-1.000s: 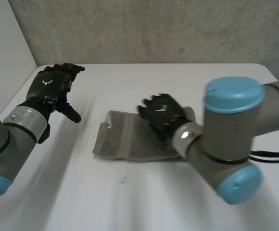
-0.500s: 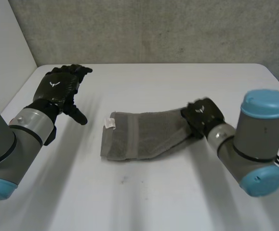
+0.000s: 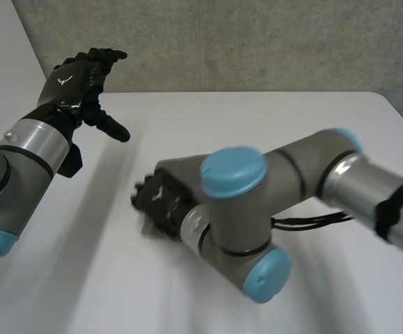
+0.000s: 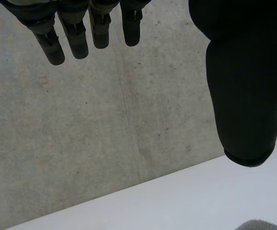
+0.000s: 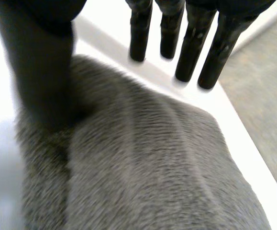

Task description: Fold the towel.

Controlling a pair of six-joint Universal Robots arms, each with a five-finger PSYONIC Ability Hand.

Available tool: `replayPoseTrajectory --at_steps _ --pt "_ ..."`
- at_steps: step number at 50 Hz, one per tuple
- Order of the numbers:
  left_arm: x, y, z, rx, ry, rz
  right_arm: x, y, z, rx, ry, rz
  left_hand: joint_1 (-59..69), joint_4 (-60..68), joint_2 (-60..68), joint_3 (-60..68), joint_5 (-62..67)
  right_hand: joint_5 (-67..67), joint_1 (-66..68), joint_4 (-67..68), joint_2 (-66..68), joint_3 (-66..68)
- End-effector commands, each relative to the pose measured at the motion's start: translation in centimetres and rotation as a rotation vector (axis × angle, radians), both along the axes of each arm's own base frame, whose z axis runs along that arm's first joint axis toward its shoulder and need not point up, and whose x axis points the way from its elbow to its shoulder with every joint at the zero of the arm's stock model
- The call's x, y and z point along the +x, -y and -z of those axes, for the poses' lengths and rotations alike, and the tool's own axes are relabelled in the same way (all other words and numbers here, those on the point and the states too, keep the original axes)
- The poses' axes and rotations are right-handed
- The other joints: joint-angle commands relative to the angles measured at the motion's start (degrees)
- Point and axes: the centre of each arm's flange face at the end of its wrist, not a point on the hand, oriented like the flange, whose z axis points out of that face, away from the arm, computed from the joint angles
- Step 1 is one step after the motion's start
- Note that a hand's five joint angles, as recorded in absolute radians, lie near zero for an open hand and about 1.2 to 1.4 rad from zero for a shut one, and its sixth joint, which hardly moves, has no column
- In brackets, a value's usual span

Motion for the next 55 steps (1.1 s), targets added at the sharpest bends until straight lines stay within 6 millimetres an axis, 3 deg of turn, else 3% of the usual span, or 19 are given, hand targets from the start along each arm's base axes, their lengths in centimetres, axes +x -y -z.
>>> replayPoseTrajectory --at_steps 1,10,22,25,31,33,34,36,37,38,39,40,41,42,44,45,47,49,55 --pt "-0.6 0.1 0.7 0.034 -0.003 0.014 -5.4 3.6 -6.5 0.199 0.326 0.272 0.63 1.05 0.92 0.97 -0.86 -9.35 -9.91 -11.26 -9.02 -11.08" --pt "-3.4 -0.3 5.8 0.182 0.047 0.064 -8.8 6.5 -6.5 0.288 0.399 0.424 0.97 1.39 1.25 1.3 -0.52 -9.35 -9.91 -11.26 -9.02 -11.08" --pt "-5.3 -1.0 14.0 0.333 0.223 0.081 -7.6 8.5 1.6 0.449 0.291 0.489 0.97 1.39 1.25 1.3 -0.52 -9.35 -9.91 -11.26 -9.02 -11.08" --pt "-5.3 -1.0 14.9 0.338 0.268 0.083 -7.3 8.8 3.5 0.467 0.252 0.501 0.8 1.22 1.09 1.14 -0.69 -9.35 -9.91 -11.26 -9.02 -11.08" --pt "-5.3 -0.9 14.5 0.324 0.277 0.084 -7.2 9.0 2.6 0.455 0.252 0.505 0.46 0.88 0.75 0.8 -1.02 -9.35 -9.91 -11.26 -9.02 -11.08" --pt "-5.4 -0.5 12.3 0.287 0.258 0.07 -7.2 9.1 -0.6 0.408 0.308 0.488 0.46 0.88 0.75 0.8 -1.02 -9.35 -9.91 -11.26 -9.02 -11.08" --pt "-5.4 -0.5 12.3 0.286 0.258 0.069 -7.2 9.1 -0.6 0.407 0.308 0.488 0.46 0.88 0.75 0.8 -1.02 -9.35 -9.91 -11.26 -9.02 -11.08" --pt "-5.2 -0.3 8.4 0.232 0.225 0.051 -7.8 9.1 -5.1 0.337 0.386 0.478 0.3 0.72 0.58 0.63 -1.19 -9.35 -9.91 -11.26 -9.02 -11.08" --pt "-5.2 -0.3 8.4 0.232 0.225 0.051 -7.9 9.1 -5.2 0.336 0.386 0.478 0.3 0.71 0.58 0.63 -1.19 -9.35 -9.91 -11.26 -9.02 -11.08" --pt "-4.9 -0.2 6.3 0.202 0.207 0.04 -8.3 8.9 -7.8 0.295 0.434 0.475 0.13 0.55 0.41 0.46 -1.36 -9.35 -9.91 -11.26 -9.02 -11.08" --pt "-4.9 -0.2 6.3 0.202 0.207 0.04 -9.1 8.9 -10.4 0.249 0.483 0.486 0.13 0.55 0.41 0.46 -1.36 -9.35 -9.91 -11.26 -9.02 -11.08" --pt "-4.5 -0.2 4.1 0.17 0.188 0.029 -9.1 8.9 -10.5 0.248 0.484 0.486 0.13 0.55 0.41 0.46 -1.36 -9.35 -9.91 -11.26 -9.02 -11.08" --pt "-4.0 -0.3 1.6 0.13 0.165 0.015 -10.5 9.2 -12.9 0.198 0.53 0.519 0.13 0.55 0.41 0.46 -1.36 -9.35 -9.91 -11.26 -9.02 -11.08" --pt "-4.0 -0.3 1.6 0.13 0.165 0.015 -12.2 9.5 -15.2 0.147 0.571 0.565 0.13 0.55 0.41 0.46 -1.36 -9.35 -9.91 -11.26 -9.02 -11.08" --pt "-2.1 -0.7 -3.3 0.052 0.12 -0.036 -13.8 9.5 -17.0 0.107 0.599 0.613 0.13 0.55 0.41 0.46 -1.36 -9.35 -9.91 -11.26 -9.02 -11.08" --pt "-2.1 -0.7 -3.4 0.052 0.119 -0.037 -13.8 9.5 -17.0 0.107 0.6 0.613 0.13 0.55 0.41 0.46 -1.36 -9.35 -9.91 -11.26 -9.02 -11.08" --pt "-0.2 -1.3 -6.8 0.008 0.093 -0.091 -16.4 9.3 -19.2 0.069 0.617 0.69 0.13 0.55 0.41 0.46 -1.36 -9.35 -9.91 -11.26 -9.02 -11.08" --pt "0.5 -1.9 -8.0 -0.002 0.079 -0.104 -17.4 9.3 -19.4 0.065 0.609 0.727 0.63 1.04 0.91 0.96 -0.86 -9.35 -9.91 -11.26 -9.02 -11.08" --pt "1.9 -4.6 -10.0 0.03 0.054 -0.107 -19.4 8.0 -19.3 0.088 0.568 0.781 0.97 1.39 1.25 1.3 -0.52 -9.35 -9.91 -11.26 -9.02 -11.08"
